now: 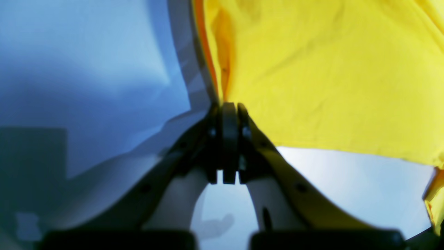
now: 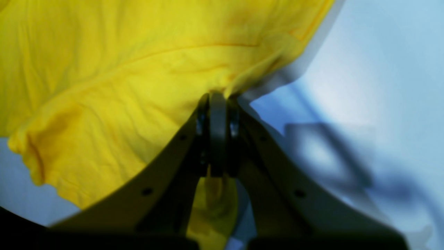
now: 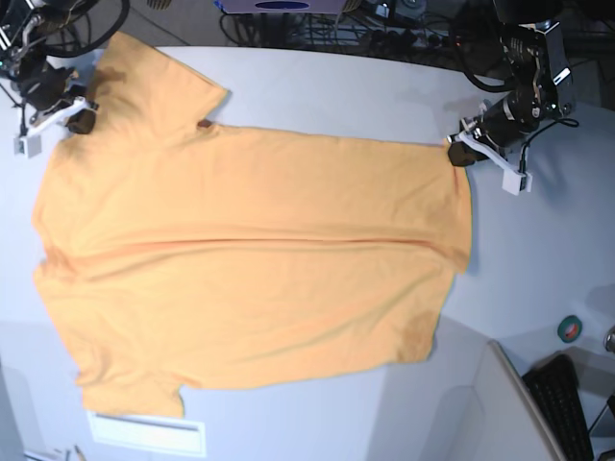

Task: Layout the t-shirt on the table in an organized manner, then fold the t-shirt properly
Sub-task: 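Grasp the shirt's shoulder edges with both grippers and lift slightly, then drag the held shoulder edge with both grippers across the shirt body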

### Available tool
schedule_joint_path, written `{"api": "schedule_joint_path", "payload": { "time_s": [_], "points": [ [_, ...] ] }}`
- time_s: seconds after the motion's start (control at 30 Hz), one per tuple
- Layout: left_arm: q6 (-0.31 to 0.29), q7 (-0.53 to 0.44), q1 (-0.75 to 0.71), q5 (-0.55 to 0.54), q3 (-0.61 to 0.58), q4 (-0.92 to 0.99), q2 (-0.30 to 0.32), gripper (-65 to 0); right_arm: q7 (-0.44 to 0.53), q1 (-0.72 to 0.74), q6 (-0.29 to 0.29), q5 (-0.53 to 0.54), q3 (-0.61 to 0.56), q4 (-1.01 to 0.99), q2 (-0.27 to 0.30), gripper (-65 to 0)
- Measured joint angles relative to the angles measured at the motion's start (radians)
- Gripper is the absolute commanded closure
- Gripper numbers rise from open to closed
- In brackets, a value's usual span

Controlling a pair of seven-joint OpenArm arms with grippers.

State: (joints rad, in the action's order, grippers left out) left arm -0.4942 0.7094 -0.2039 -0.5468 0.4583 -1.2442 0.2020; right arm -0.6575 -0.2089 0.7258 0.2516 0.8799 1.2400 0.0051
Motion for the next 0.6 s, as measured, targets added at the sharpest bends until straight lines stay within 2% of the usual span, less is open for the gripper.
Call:
{"api": "schedule_joint_path", "payload": {
  "time_s": [0.13,0.2,0.23,0.33,0.6],
  "points": [
    [0.023,0.024,-0.086,0.020,-0.002,-0.134,0.008,0.0,-0.164,-0.063,-0.021,-0.058,-0.005,0.158,-0.013,0.0],
    [0.058,0.026,-0.136,0.020,-0.002,-0.215,0.026,0.0,-0.215,-0.094,-0.035,-0.087,0.000,0.228,-0.027,0.0],
    [0.090,0.027,-0.154,0.024,-0.003,-0.251,0.035,0.0,-0.228,-0.102,-0.034,-0.090,0.002,0.264,-0.029,0.0],
    [0.090,0.017,-0.197,0.014,-0.004,-0.342,0.039,0.0,-0.229,-0.095,-0.029,-0.069,-0.008,0.334,-0.028,0.0],
    [0.091,0.021,-0.262,0.018,-0.006,-0.350,0.036,0.0,-0.267,-0.114,-0.029,-0.073,-0.009,0.342,-0.030,0.0]
  ]
}}
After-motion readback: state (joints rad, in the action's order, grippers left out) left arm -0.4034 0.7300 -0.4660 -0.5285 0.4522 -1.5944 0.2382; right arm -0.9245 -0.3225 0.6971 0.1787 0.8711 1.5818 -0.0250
